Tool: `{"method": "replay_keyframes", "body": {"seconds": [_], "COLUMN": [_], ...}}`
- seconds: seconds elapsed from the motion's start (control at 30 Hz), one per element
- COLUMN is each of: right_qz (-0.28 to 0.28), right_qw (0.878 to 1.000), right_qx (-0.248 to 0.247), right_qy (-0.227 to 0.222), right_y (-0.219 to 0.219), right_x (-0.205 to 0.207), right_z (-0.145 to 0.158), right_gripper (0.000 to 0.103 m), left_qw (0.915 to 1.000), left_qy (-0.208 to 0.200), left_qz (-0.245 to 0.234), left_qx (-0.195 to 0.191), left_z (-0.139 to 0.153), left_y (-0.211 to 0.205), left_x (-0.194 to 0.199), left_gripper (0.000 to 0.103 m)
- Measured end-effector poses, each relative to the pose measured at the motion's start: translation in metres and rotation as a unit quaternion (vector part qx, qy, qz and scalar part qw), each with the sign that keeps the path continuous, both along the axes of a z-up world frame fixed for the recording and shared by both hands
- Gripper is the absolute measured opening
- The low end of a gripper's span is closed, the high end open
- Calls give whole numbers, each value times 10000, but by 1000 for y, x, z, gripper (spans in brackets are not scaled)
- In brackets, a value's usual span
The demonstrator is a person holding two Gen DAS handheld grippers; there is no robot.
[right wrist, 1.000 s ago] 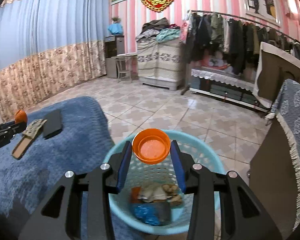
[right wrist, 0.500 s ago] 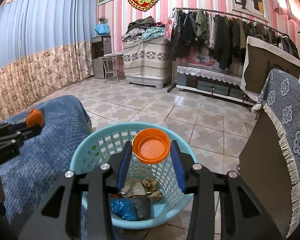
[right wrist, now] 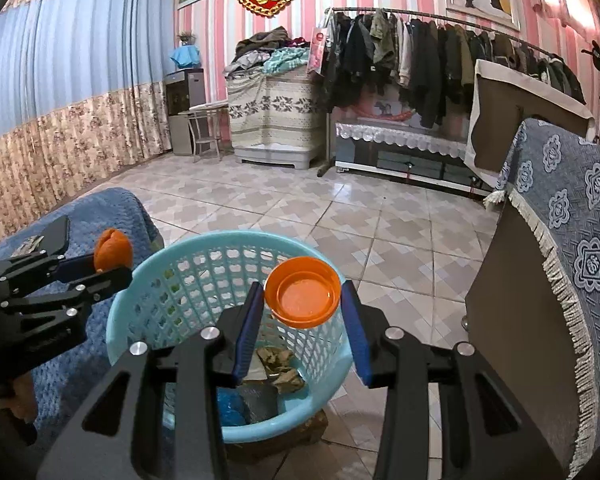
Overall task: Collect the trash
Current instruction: 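Carry the orange peel and orange lid over the teal basket with both tools, then open the left tool to drop the orange peel into the basket, then open the right tool to drop the orange lid into the basket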
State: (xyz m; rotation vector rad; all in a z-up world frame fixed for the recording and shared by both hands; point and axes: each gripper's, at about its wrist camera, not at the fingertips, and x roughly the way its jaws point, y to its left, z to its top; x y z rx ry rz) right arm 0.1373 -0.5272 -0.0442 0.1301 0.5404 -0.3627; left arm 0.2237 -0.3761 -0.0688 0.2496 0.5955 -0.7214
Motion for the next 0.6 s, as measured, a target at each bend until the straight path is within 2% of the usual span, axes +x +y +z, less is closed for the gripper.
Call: {"method": "replay_keyframes", "body": {"seconds": [0.13, 0.27, 0.43, 0.5, 0.6], "right_qz": [-13, 37, 100, 147, 220], "right_qw": [10000, 10000, 9999, 9998, 9996], "right_qx": [20, 7, 82, 120, 134], "right_qy": [7, 32, 72, 87, 136], "right_y": [-2, 0, 8, 14, 24], "right_x": [0, 3, 12, 18, 27], "right_z": [-1, -5, -13, -16, -22], "right_gripper": [40, 40, 40, 40, 40], "left_qw": [9998, 9990, 9941, 9914, 9899], "left_qy": [-78, -230, -667, -770, -717], "left_qz": [136, 367, 851, 1047, 1210], "left_qx": [-131, -148, -114, -120, -183], "left_z": [7, 17, 33, 37, 42], "left_y": [3, 11, 34, 46, 65], "left_x": [4, 10, 12, 13, 17], "left_gripper": [69, 79, 96, 97, 97]}}
